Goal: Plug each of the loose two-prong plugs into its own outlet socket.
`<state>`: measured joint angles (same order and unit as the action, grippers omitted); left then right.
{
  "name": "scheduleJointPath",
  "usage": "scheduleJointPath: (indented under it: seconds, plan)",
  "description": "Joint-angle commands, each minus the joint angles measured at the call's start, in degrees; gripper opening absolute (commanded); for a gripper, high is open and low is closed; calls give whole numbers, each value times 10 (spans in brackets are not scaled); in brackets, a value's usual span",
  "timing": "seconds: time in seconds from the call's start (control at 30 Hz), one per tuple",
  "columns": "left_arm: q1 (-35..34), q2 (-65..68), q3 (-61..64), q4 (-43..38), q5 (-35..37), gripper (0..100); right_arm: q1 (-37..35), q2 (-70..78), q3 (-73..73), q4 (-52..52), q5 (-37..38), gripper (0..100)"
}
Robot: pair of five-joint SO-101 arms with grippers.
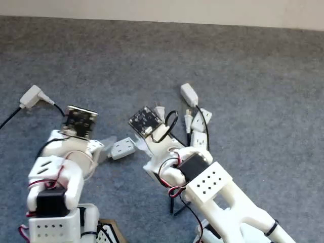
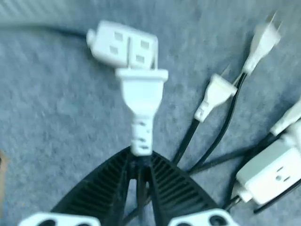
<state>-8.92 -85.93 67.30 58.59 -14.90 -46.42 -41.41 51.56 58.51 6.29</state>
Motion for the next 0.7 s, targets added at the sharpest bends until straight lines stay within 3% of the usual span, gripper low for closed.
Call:
scheduleJointPath:
  seconds: [0.0, 0.13, 0.27, 0.53, 0.67]
  plan:
    - [-61, -1, -63, 2, -4, 361, 7, -7, 28, -11, 24, 5]
    - [-105, 58, -106, -1, -4, 361, 7, -7, 49, -12, 37, 5]
    - [-135, 238, -212, 18, -2, 361, 5, 0, 59, -37, 39, 5]
    - [-182, 639, -596, 208, -7, 361, 4, 201, 62, -133, 34, 5]
    - [-225, 770, -755, 265, -42, 361, 4, 274, 64, -116, 38, 9]
